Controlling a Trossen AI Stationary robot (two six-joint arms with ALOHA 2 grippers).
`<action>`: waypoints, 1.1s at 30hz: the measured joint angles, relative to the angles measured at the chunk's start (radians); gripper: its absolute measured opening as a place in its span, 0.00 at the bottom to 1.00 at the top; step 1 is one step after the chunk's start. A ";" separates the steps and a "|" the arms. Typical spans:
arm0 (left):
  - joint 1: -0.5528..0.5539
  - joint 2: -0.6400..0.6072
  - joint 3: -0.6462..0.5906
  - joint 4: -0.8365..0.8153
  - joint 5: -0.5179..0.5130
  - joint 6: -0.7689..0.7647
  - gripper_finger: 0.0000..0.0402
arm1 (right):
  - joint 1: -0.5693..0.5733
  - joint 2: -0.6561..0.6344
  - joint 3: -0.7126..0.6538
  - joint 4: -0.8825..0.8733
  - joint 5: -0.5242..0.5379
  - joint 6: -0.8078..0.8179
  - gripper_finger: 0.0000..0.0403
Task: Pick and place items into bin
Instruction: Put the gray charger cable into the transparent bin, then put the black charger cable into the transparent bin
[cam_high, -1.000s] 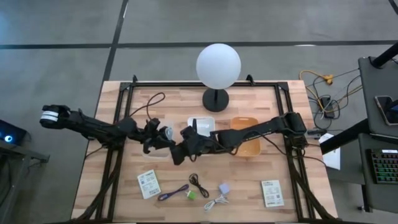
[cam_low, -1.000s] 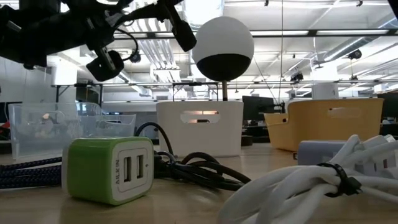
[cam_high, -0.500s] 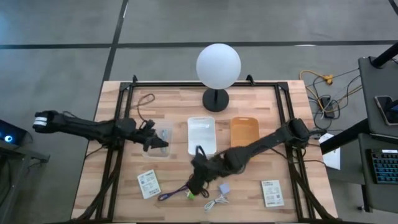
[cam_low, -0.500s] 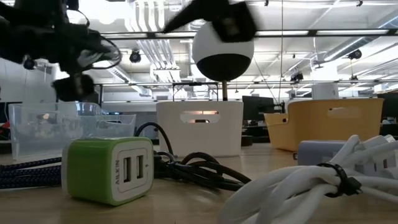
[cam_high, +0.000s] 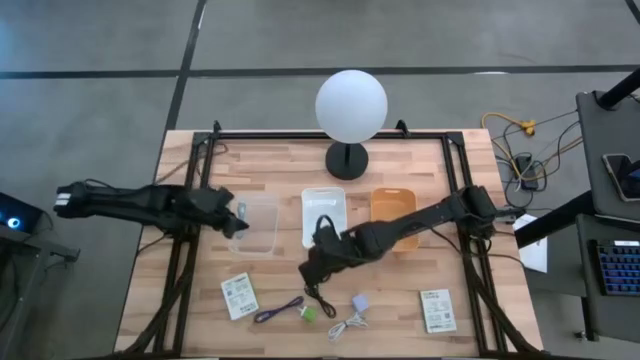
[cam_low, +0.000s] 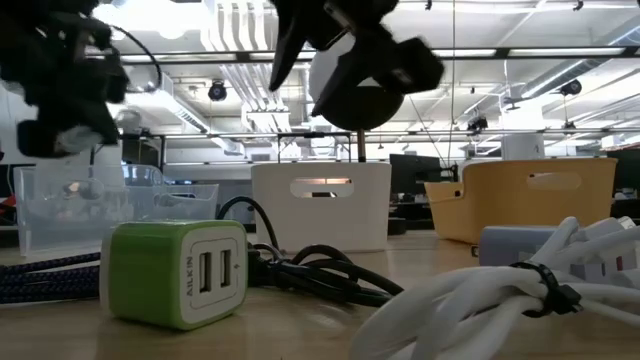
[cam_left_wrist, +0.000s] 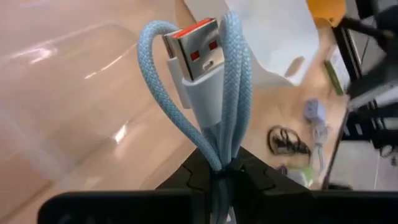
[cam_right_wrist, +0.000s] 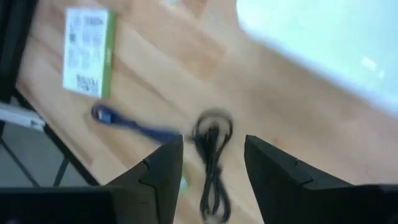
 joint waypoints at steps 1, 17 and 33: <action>0.004 0.014 -0.010 0.047 0.008 -0.002 0.05 | -0.003 -0.005 0.006 -0.001 0.000 -0.016 0.39; 0.048 0.095 -0.154 0.295 0.105 -0.085 0.13 | 0.013 -0.094 0.015 -0.129 0.125 -0.047 0.38; 0.049 0.030 -0.052 0.310 0.140 -0.091 0.44 | 0.033 -0.096 0.011 -0.135 0.124 -0.163 0.42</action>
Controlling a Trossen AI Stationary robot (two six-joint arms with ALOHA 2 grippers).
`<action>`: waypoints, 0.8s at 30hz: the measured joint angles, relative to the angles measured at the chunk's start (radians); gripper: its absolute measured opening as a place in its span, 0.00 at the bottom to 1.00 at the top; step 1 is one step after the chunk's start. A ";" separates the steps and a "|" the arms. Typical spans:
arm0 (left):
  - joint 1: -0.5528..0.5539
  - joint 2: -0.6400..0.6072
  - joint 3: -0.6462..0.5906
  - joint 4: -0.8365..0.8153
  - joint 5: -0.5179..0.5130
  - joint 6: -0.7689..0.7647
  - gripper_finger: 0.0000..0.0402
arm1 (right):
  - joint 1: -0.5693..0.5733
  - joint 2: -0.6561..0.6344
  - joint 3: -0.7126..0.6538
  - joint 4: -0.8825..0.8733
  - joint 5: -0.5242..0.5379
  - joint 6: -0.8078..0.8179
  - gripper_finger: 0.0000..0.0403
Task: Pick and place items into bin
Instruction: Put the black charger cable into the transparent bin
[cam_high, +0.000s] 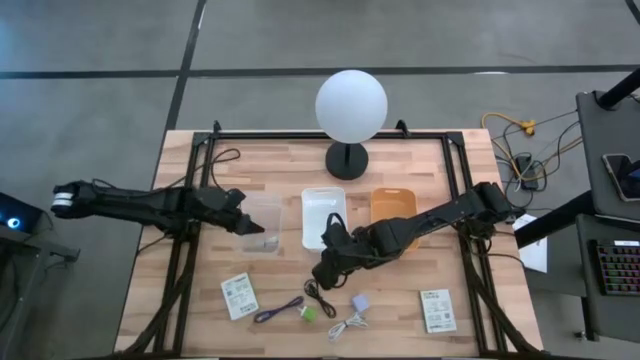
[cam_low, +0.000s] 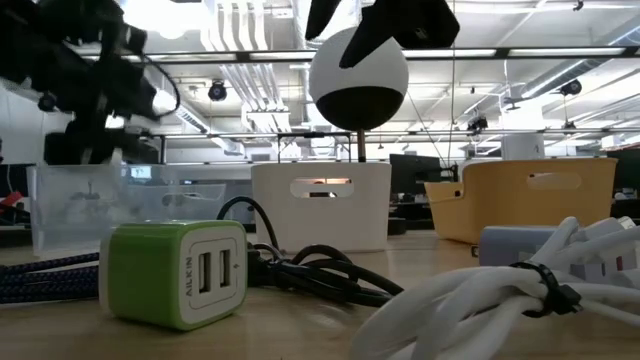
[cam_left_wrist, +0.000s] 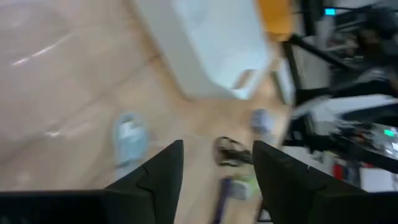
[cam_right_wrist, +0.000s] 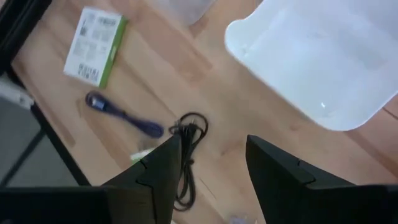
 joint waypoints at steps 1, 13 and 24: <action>0.000 -0.016 0.012 -0.021 0.001 0.012 0.44 | 0.002 0.000 0.000 -0.001 -0.002 -0.014 0.41; -0.091 -0.052 0.216 -0.404 0.107 0.368 0.37 | 0.092 0.003 -0.003 -0.115 -0.031 -0.325 0.40; -0.381 0.138 0.270 -0.367 0.026 0.515 0.35 | 0.126 0.192 0.004 0.003 -0.135 -0.273 0.44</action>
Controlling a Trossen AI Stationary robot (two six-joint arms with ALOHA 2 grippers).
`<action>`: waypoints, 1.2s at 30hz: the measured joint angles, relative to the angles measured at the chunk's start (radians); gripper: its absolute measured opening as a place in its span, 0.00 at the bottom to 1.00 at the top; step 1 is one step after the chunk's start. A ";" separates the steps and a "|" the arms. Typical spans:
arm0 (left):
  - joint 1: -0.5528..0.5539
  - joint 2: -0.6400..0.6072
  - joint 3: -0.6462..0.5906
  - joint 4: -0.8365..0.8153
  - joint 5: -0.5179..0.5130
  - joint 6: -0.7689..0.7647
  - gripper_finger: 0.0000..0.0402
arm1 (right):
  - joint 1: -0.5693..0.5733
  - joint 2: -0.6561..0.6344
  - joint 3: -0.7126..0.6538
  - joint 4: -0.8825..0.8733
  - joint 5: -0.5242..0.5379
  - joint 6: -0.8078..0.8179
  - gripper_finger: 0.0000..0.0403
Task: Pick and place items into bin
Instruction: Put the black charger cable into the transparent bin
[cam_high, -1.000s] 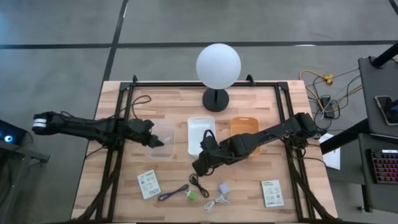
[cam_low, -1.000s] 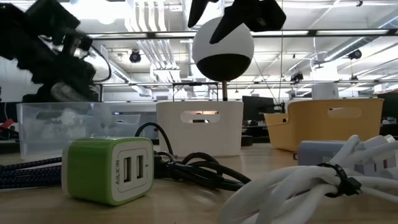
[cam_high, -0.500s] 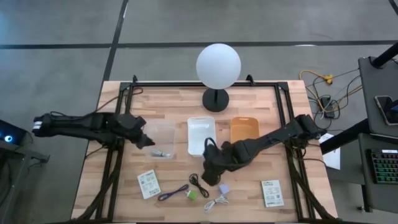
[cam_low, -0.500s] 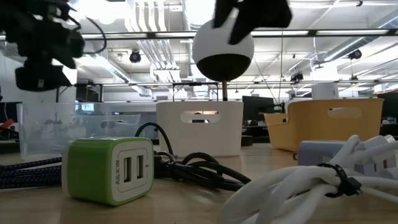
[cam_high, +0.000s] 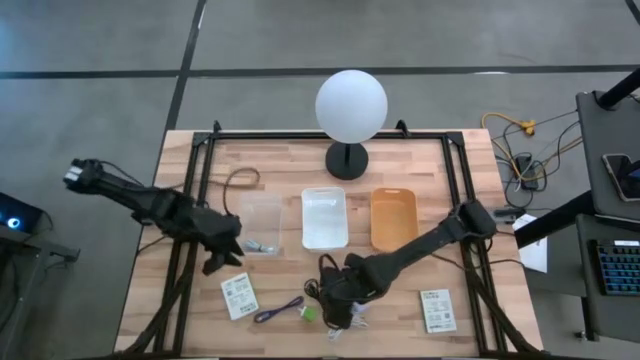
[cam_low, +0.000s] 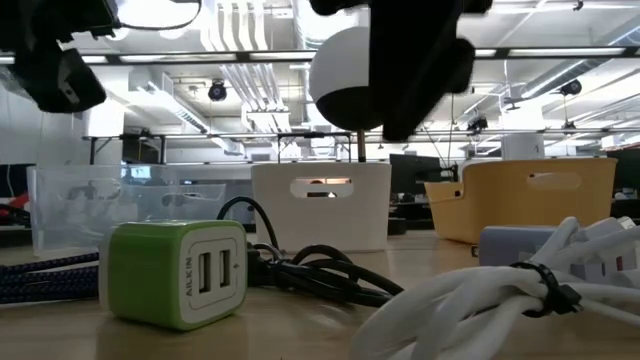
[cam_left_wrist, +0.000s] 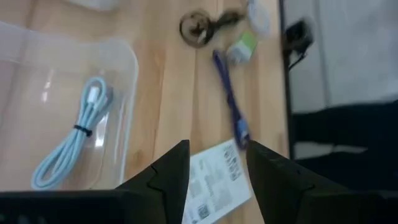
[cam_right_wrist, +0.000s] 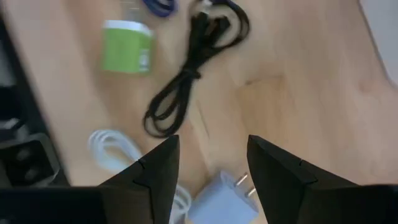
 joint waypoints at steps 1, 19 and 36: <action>-0.026 0.016 0.003 -0.006 -0.019 0.007 0.35 | 0.005 0.019 0.013 0.005 0.003 0.027 0.45; -0.137 0.081 0.015 0.060 -0.073 0.090 0.35 | 0.090 0.435 0.537 -0.243 0.222 0.172 0.46; -0.137 0.044 0.008 0.070 -0.093 0.088 0.35 | -0.007 0.475 0.559 -0.368 0.108 0.090 0.06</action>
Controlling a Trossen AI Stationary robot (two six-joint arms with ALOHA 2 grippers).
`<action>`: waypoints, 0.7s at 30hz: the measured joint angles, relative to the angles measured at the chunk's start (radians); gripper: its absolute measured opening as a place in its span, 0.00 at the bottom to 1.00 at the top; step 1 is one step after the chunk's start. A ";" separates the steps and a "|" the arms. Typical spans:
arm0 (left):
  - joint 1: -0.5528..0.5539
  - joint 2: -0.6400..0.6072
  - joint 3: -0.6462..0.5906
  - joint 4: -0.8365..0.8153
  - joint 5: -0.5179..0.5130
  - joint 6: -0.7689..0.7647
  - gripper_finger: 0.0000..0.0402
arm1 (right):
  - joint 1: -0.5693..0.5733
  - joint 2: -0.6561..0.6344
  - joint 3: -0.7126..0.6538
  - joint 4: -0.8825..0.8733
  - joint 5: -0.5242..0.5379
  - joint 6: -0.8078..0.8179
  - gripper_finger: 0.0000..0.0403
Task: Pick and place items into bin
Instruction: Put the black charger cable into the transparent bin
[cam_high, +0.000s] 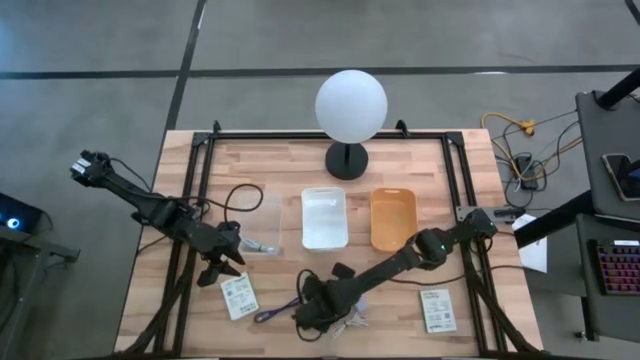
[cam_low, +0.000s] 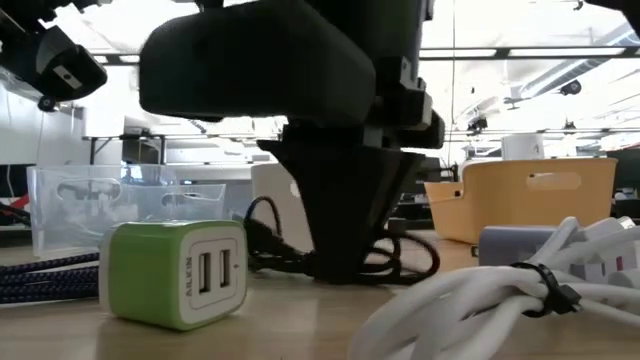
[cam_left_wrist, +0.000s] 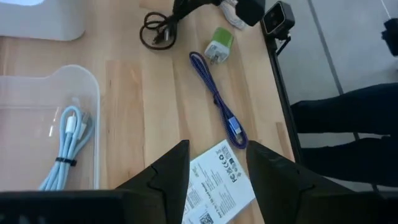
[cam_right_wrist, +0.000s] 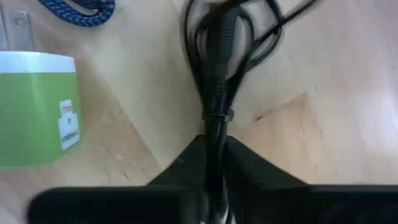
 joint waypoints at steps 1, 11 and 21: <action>0.000 -0.001 0.000 -0.009 -0.002 -0.013 0.35 | -0.003 -0.004 0.007 0.022 -0.001 -0.019 0.05; -0.042 -0.096 0.009 -0.101 -0.208 -0.201 0.35 | -0.107 -0.203 0.019 0.361 0.003 -0.055 0.03; -0.144 -0.240 0.014 -0.106 -0.403 -0.217 0.35 | -0.340 -0.170 -0.018 0.665 -0.078 0.027 0.05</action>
